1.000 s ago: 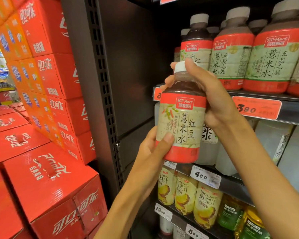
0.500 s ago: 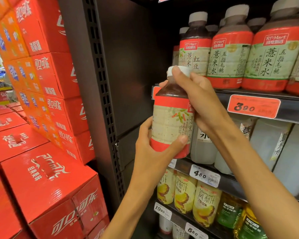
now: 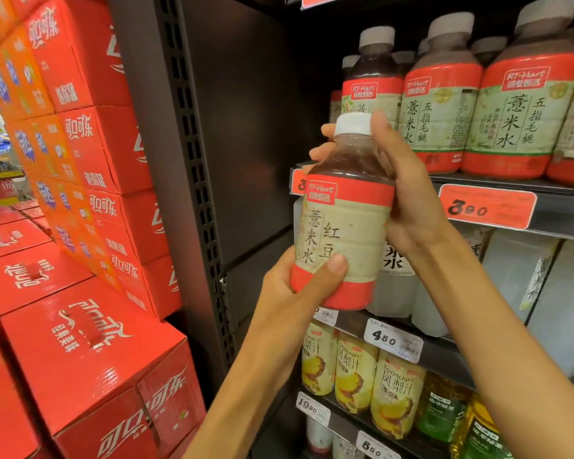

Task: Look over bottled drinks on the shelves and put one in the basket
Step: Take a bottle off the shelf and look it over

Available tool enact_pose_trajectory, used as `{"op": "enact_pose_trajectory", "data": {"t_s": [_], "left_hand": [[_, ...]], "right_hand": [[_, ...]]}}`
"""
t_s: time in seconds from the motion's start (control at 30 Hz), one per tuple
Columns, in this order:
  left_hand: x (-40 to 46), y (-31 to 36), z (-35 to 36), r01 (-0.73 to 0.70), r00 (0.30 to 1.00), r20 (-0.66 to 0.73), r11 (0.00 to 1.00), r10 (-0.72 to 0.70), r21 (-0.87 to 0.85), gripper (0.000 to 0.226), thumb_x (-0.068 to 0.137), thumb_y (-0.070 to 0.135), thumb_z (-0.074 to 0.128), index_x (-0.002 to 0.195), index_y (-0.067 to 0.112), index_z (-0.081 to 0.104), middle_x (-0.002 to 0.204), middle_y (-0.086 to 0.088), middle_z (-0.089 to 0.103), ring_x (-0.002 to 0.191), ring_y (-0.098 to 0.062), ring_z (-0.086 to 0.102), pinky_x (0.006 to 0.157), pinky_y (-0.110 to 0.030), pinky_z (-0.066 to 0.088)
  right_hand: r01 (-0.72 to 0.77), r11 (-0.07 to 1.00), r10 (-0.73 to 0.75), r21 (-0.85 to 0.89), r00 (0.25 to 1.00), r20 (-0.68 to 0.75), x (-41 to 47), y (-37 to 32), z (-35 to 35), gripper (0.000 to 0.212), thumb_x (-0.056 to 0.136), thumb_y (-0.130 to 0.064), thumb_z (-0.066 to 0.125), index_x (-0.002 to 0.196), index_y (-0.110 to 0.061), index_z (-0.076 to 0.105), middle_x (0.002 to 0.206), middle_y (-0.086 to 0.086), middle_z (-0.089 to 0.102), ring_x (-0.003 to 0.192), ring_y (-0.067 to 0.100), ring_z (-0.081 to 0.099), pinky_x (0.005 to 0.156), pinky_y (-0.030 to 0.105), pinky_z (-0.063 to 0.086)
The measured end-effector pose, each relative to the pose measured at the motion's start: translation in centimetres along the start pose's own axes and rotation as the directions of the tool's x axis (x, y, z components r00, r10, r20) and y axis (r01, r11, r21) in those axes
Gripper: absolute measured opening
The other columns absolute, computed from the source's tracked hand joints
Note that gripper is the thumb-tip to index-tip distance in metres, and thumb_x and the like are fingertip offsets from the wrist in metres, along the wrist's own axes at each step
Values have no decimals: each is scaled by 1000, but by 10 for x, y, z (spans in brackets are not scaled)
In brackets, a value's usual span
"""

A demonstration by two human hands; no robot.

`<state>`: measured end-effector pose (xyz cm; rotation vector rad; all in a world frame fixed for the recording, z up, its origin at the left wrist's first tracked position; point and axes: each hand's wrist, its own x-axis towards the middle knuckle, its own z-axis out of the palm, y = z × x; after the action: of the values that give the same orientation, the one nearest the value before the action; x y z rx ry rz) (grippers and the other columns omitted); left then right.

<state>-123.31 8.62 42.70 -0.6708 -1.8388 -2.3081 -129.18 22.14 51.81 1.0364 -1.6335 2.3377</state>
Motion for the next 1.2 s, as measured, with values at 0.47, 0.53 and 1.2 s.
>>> {"op": "enact_pose_trajectory", "data": {"t_s": [0.47, 0.53, 1.2], "left_hand": [[-4, -4, 0, 150, 983, 149, 939, -109, -310, 88, 65, 70, 70, 133, 16, 56, 134, -22, 56, 122, -39, 53, 105, -50, 41], [-4, -4, 1, 173, 978, 170, 924, -120, -341, 96, 69, 69, 67, 140, 9, 46, 136, -28, 52, 119, -42, 53, 104, -50, 42], [0, 2, 0, 189, 970, 218, 902, -109, -389, 93, 63, 65, 75, 136, 12, 52, 133, -26, 55, 114, -39, 58, 94, -54, 47]], "right_hand": [[-98, 964, 25, 246, 959, 283, 3, -7, 8, 50, 74, -47, 72, 100, -5, 63, 87, 14, 72, 86, 31, 69, 87, 45, 52], [-129, 929, 11, 347, 947, 322, 2, -5, 10, 49, 68, -43, 74, 95, -5, 60, 83, 13, 70, 84, 31, 68, 88, 44, 49], [-119, 990, 104, 80, 981, 165, -1, -5, 11, 41, 96, -40, 38, 110, -7, 58, 91, 9, 74, 93, 27, 71, 88, 41, 55]]}}
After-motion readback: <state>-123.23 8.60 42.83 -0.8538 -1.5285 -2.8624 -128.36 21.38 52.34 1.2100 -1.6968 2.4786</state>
